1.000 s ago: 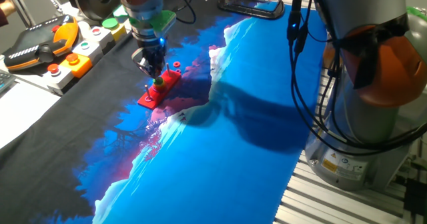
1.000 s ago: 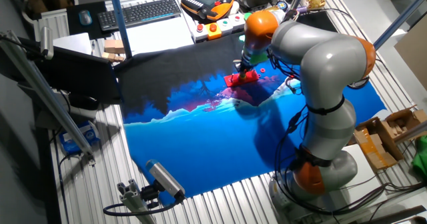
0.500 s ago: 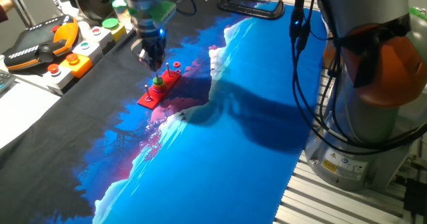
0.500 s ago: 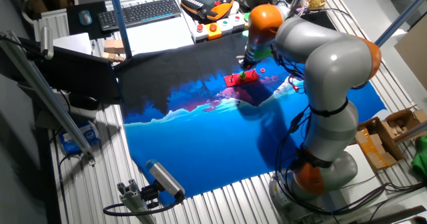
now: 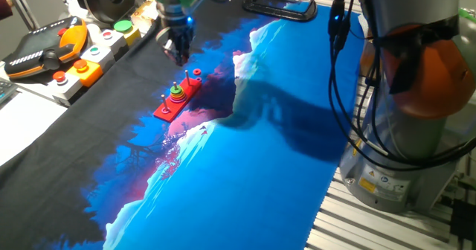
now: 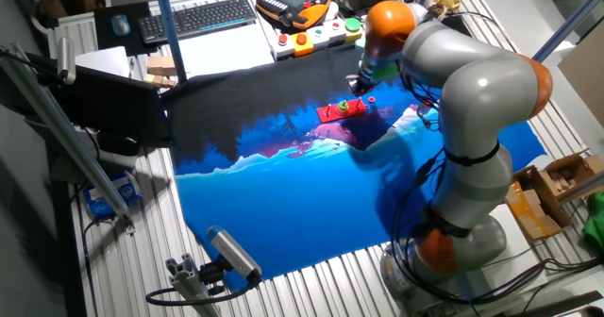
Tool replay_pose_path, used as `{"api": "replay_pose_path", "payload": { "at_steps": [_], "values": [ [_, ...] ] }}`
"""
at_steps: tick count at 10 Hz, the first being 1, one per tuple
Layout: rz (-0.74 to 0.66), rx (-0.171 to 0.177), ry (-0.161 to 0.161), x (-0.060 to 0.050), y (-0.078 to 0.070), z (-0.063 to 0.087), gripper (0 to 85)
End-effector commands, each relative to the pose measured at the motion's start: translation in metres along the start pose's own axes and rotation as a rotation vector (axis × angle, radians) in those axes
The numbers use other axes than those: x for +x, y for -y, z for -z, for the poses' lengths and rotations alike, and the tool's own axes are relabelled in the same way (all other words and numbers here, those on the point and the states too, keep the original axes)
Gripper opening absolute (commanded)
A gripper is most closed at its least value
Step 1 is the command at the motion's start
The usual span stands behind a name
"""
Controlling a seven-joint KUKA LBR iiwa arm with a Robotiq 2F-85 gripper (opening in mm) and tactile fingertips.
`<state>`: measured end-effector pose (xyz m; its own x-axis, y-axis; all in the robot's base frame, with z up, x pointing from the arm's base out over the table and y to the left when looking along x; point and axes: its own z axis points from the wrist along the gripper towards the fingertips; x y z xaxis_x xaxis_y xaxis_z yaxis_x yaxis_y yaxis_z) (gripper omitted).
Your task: Take out one Hanoi block and throw it aside
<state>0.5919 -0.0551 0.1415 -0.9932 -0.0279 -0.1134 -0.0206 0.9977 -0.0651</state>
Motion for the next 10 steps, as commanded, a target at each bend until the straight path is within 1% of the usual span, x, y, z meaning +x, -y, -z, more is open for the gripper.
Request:
{"api": "replay_pose_path", "payload": {
  "at_steps": [1, 5, 7, 10],
  "values": [
    [0.004, -0.005, 0.002, 0.002, 0.006, -0.001, 0.7],
    [0.021, -0.015, 0.002, 0.012, 0.025, -0.011, 0.7],
    [0.025, -0.022, -0.004, 0.017, 0.034, -0.014, 0.7],
    [0.035, -0.025, -0.005, 0.023, 0.046, -0.026, 0.7]
  ]
}}
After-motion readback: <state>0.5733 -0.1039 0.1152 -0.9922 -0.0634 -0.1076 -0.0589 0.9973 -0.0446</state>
